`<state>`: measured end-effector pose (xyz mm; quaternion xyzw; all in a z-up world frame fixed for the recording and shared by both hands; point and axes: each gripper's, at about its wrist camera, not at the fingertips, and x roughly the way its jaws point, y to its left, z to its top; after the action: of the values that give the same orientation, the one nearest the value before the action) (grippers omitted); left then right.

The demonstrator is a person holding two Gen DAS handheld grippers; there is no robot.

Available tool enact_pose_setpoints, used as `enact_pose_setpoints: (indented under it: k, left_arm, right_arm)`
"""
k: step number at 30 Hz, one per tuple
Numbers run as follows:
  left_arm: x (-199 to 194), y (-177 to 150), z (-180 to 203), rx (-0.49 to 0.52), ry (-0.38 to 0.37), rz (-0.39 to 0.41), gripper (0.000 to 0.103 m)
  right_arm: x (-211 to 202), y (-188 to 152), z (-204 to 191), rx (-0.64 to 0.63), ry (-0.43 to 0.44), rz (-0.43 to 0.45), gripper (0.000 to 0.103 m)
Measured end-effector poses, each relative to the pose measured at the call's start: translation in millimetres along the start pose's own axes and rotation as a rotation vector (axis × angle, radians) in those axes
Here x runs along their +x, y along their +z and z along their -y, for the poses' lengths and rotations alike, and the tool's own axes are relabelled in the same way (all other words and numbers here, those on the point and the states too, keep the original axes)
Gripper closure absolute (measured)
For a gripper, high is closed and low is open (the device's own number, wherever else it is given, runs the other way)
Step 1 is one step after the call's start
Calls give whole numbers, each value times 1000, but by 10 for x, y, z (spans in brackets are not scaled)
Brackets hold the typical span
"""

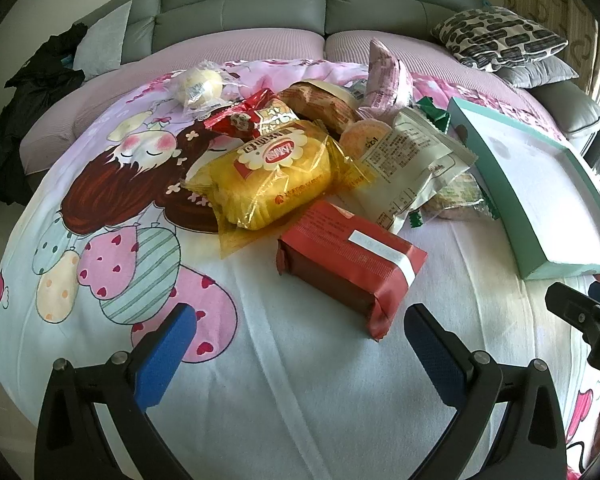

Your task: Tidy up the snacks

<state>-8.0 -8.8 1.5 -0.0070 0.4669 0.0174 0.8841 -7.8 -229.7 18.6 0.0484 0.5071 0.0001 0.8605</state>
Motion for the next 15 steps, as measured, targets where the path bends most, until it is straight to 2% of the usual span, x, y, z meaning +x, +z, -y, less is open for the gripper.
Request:
enact_pose_setpoints:
  k: [6, 15]
  left_arm:
    - [-25, 26, -86, -25, -15, 0, 0]
    - [-155, 232, -168, -33, -24, -15, 0]
  right_arm:
    - [-54, 19, -31, -9, 5, 11, 0]
    - [-341, 187, -123, -6, 63, 94, 0]
